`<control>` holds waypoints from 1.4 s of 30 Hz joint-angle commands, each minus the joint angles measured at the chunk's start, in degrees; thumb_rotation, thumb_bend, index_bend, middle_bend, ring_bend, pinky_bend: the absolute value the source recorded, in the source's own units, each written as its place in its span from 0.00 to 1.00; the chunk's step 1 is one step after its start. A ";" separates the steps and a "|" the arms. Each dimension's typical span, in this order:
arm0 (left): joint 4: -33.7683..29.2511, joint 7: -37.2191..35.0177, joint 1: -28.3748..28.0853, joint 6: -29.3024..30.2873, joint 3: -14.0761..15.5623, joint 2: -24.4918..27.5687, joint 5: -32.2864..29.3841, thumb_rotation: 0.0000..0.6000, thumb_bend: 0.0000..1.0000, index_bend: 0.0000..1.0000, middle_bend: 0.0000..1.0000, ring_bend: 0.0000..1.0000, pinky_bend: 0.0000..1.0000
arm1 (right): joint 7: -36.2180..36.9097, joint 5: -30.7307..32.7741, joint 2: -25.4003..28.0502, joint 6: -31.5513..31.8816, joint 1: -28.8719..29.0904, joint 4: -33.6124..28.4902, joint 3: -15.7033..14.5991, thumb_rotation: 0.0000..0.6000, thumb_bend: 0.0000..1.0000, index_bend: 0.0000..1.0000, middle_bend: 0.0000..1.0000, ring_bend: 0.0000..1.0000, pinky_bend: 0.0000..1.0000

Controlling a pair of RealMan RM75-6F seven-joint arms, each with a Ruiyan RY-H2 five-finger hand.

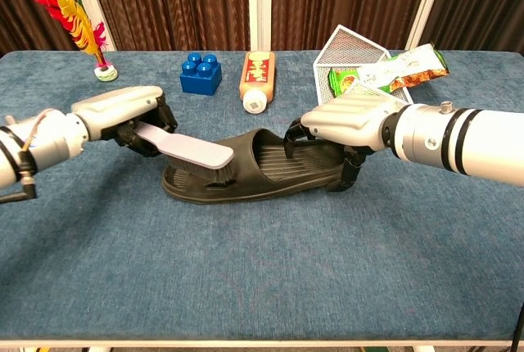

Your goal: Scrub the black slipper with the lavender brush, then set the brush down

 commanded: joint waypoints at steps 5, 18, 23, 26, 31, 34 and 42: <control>7.25 2.77 -1.77 -3.06 -2.09 -5.00 -2.39 1.00 0.61 1.00 1.00 1.00 1.00 | -0.71 0.40 0.08 0.22 0.25 -0.55 -0.27 1.00 0.42 0.28 0.27 0.27 0.30; 12.32 1.90 -2.09 -5.98 -7.59 -5.87 -8.59 1.00 0.61 1.00 1.00 1.00 1.00 | -0.99 0.91 -0.16 0.43 0.50 -0.45 -0.56 1.00 0.42 0.28 0.27 0.27 0.30; 6.78 -0.37 1.13 2.28 -4.55 -3.05 -4.49 1.00 0.61 1.00 1.00 1.00 1.00 | -0.68 0.81 -0.26 0.24 0.68 -0.29 -0.56 1.00 0.42 0.28 0.27 0.27 0.30; 4.52 0.47 2.00 4.48 -2.12 -2.34 -1.91 1.00 0.61 1.00 1.00 1.00 1.00 | -0.61 0.75 -0.29 0.27 0.73 -0.38 -0.59 1.00 0.42 0.28 0.27 0.27 0.30; 4.51 1.89 1.54 3.73 -0.72 -3.98 -0.62 1.00 0.61 1.00 1.00 1.00 1.00 | -1.06 0.95 -0.21 0.48 0.78 -0.72 -0.77 1.00 0.42 0.28 0.27 0.27 0.30; 6.29 2.16 0.75 2.59 -1.38 -5.81 -1.18 1.00 0.61 1.00 1.00 1.00 1.00 | -1.47 1.25 -0.11 0.57 0.85 -1.03 -0.87 1.00 0.42 0.28 0.27 0.27 0.30; 14.94 1.75 -1.46 1.52 -4.53 -11.10 -3.46 1.00 0.61 1.00 1.00 1.00 1.00 | -2.19 2.00 -0.13 0.75 0.94 -1.31 -1.12 1.00 0.42 0.27 0.27 0.27 0.30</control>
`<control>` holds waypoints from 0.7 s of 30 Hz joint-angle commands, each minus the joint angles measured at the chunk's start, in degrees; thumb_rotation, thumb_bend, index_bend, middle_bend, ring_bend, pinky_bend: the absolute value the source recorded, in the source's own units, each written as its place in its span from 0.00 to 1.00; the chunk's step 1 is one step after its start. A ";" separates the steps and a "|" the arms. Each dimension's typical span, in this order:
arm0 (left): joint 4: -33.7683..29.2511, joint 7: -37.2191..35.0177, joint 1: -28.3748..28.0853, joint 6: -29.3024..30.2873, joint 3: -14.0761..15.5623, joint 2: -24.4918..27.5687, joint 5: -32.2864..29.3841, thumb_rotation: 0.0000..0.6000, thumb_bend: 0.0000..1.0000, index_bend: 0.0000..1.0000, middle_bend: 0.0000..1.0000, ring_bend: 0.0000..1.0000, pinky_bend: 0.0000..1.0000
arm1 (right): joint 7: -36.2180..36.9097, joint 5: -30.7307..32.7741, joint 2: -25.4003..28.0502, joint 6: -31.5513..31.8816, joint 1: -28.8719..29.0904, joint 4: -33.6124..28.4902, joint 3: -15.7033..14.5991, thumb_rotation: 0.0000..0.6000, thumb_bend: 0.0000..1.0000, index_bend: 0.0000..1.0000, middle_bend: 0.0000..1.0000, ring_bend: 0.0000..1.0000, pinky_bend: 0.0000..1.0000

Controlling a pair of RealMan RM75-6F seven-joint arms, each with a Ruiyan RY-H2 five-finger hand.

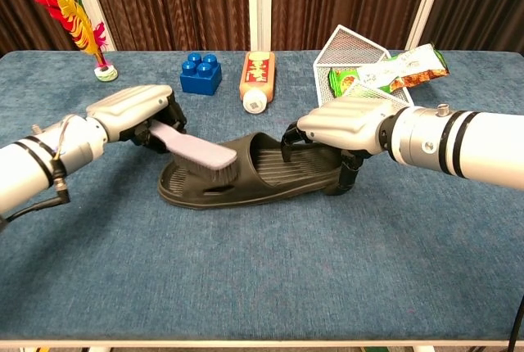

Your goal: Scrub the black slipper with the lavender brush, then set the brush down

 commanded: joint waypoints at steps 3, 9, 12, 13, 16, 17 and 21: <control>6.68 -0.69 -1.73 -0.61 -2.63 -3.57 -2.05 1.00 0.61 1.00 1.00 1.00 1.00 | -0.17 0.08 -0.01 0.12 -0.01 -0.19 -0.19 1.00 0.42 0.27 0.27 0.27 0.30; 13.14 1.66 -2.70 -4.79 -3.90 -5.34 -4.14 1.00 0.61 1.00 1.00 1.00 1.00 | -0.28 0.19 0.02 0.32 0.01 -0.42 -0.25 1.00 0.42 0.27 0.27 0.27 0.30; 14.21 2.48 -1.98 -4.97 -4.87 -4.99 -5.47 1.00 0.61 1.00 1.00 1.00 1.00 | -0.31 0.29 0.09 0.47 0.04 -0.50 -0.17 1.00 0.42 0.27 0.27 0.27 0.29; 13.93 1.91 -1.45 -4.16 -5.44 -4.57 -6.05 1.00 0.61 1.00 1.00 1.00 1.00 | -0.25 0.29 0.14 0.53 0.01 -0.54 -0.17 1.00 0.42 0.27 0.27 0.27 0.29; 12.30 0.70 0.11 -0.35 -6.28 -2.73 -6.62 1.00 0.60 1.00 1.00 0.99 1.00 | -0.15 0.64 0.32 0.43 -0.01 -0.75 -0.15 1.00 0.38 0.20 0.24 0.22 0.26; 11.54 0.67 0.68 0.87 -6.29 -2.01 -6.57 1.00 0.60 1.00 1.00 0.98 1.00 | -0.17 0.73 0.39 0.46 -0.01 -0.85 -0.14 1.00 0.33 0.15 0.22 0.18 0.24; 6.54 2.09 3.34 4.54 -5.31 1.92 -5.78 1.00 0.60 0.98 0.97 0.88 1.00 | 0.53 0.58 0.91 1.09 -0.25 -1.85 0.24 1.00 0.09 0.00 0.06 0.02 0.08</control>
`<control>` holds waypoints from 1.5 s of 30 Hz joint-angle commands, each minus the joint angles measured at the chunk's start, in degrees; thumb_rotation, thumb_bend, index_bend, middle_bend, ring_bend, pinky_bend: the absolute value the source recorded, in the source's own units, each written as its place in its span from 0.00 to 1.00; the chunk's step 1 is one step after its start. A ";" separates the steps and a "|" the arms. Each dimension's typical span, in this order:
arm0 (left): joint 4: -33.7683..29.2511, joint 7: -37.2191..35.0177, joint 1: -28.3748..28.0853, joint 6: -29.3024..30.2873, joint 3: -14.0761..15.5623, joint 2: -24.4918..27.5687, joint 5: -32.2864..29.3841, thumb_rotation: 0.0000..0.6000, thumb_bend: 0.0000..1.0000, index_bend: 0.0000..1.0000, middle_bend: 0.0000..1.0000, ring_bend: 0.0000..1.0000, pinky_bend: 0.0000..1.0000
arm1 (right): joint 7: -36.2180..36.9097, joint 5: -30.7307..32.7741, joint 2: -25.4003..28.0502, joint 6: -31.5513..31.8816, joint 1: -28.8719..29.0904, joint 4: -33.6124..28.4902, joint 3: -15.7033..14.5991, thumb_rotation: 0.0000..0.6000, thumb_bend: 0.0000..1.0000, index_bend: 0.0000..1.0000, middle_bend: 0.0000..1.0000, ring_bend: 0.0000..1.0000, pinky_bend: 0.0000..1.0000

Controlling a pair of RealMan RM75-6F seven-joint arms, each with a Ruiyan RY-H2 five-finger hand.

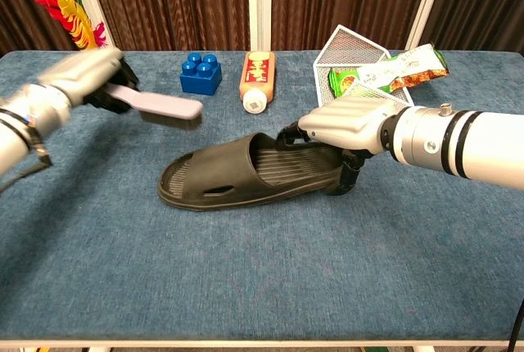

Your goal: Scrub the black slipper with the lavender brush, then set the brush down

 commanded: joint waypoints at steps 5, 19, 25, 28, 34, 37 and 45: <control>-13.00 7.44 4.95 0.62 1.50 8.60 -0.57 1.00 0.53 0.72 0.76 0.68 1.00 | 1.81 -1.46 2.02 2.02 -0.82 -2.76 0.93 1.00 0.00 0.00 0.00 0.00 0.00; -34.81 20.38 7.58 -4.51 -0.11 19.53 -7.18 1.00 0.18 0.16 0.17 0.12 0.32 | 3.32 -4.97 10.95 8.47 -4.78 -11.10 0.85 1.00 0.00 0.00 0.00 0.00 0.00; -48.06 20.71 11.58 -2.97 0.78 30.48 -8.21 1.00 0.16 0.15 0.17 0.12 0.30 | 7.02 -8.68 18.78 15.12 -10.67 -15.45 -1.16 1.00 0.06 0.00 0.00 0.00 0.01; -53.92 20.42 15.16 1.14 1.65 36.14 -7.74 1.00 0.16 0.17 0.18 0.12 0.30 | 11.40 -11.29 22.18 20.60 -15.12 -15.59 -1.97 1.00 0.12 0.02 0.08 0.00 0.07; -58.65 20.95 23.21 13.24 5.12 43.03 -3.34 1.00 0.16 0.23 0.20 0.12 0.30 | 19.98 -16.68 28.08 29.77 -24.15 -13.85 -5.31 1.00 0.15 0.06 0.15 0.03 0.10; -60.89 20.74 27.58 18.82 6.56 45.40 -2.51 1.00 0.16 0.24 0.20 0.12 0.30 | 23.73 -19.06 29.52 35.45 -29.09 -12.61 -6.67 1.00 0.15 0.06 0.13 0.03 0.10; -67.60 23.93 36.14 27.39 10.65 48.13 -1.13 1.00 0.16 0.27 0.21 0.12 0.29 | 30.15 -22.54 28.54 45.46 -39.57 -8.29 -8.86 1.00 0.15 0.06 0.11 0.03 0.10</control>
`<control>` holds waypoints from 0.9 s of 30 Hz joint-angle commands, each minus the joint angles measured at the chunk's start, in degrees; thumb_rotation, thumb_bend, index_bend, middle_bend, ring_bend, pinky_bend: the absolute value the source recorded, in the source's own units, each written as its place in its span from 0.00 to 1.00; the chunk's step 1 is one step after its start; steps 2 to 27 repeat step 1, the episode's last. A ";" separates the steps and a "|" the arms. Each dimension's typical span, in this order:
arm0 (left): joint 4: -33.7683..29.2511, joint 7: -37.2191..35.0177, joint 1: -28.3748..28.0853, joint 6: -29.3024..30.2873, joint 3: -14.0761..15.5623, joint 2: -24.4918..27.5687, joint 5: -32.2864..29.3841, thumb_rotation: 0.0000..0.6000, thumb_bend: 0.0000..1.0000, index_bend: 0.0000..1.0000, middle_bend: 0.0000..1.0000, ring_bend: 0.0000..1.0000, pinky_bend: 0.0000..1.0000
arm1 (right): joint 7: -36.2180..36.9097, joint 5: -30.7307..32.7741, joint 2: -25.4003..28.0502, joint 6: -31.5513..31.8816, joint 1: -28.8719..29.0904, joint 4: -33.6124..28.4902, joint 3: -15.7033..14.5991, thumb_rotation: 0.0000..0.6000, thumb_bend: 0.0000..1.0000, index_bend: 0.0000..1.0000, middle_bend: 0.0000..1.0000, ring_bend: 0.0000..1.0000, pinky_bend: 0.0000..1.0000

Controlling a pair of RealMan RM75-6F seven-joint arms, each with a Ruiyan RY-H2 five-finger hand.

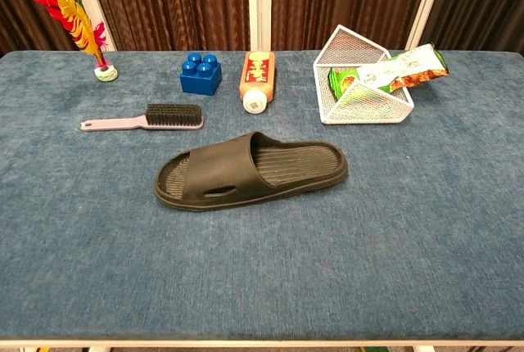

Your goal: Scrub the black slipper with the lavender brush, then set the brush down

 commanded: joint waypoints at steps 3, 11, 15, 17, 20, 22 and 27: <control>-3.88 2.41 3.33 3.39 2.33 1.57 1.55 1.00 0.16 0.27 0.21 0.12 0.29 | 3.00 -2.55 -0.69 3.76 -4.13 2.57 -1.17 1.00 0.15 0.06 0.11 0.03 0.10; -3.88 2.41 3.33 3.39 2.33 1.57 1.55 1.00 0.16 0.27 0.21 0.12 0.29 | 3.00 -2.55 -0.69 3.76 -4.13 2.57 -1.17 1.00 0.15 0.06 0.11 0.03 0.10; -3.88 2.41 3.33 3.39 2.33 1.57 1.55 1.00 0.16 0.27 0.21 0.12 0.29 | 3.00 -2.55 -0.69 3.76 -4.13 2.57 -1.17 1.00 0.15 0.06 0.11 0.03 0.10; -3.88 2.41 3.33 3.39 2.33 1.57 1.55 1.00 0.16 0.27 0.21 0.12 0.29 | 3.00 -2.55 -0.69 3.76 -4.13 2.57 -1.17 1.00 0.15 0.06 0.11 0.03 0.10; -3.88 2.41 3.33 3.39 2.33 1.57 1.55 1.00 0.16 0.27 0.21 0.12 0.29 | 3.00 -2.55 -0.69 3.76 -4.13 2.57 -1.17 1.00 0.15 0.06 0.11 0.03 0.10; -3.88 2.41 3.33 3.39 2.33 1.57 1.55 1.00 0.16 0.27 0.21 0.12 0.29 | 3.00 -2.55 -0.69 3.76 -4.13 2.57 -1.17 1.00 0.15 0.06 0.11 0.03 0.10; -3.88 2.41 3.33 3.39 2.33 1.57 1.55 1.00 0.16 0.27 0.21 0.12 0.29 | 3.00 -2.55 -0.69 3.76 -4.13 2.57 -1.17 1.00 0.15 0.06 0.11 0.03 0.10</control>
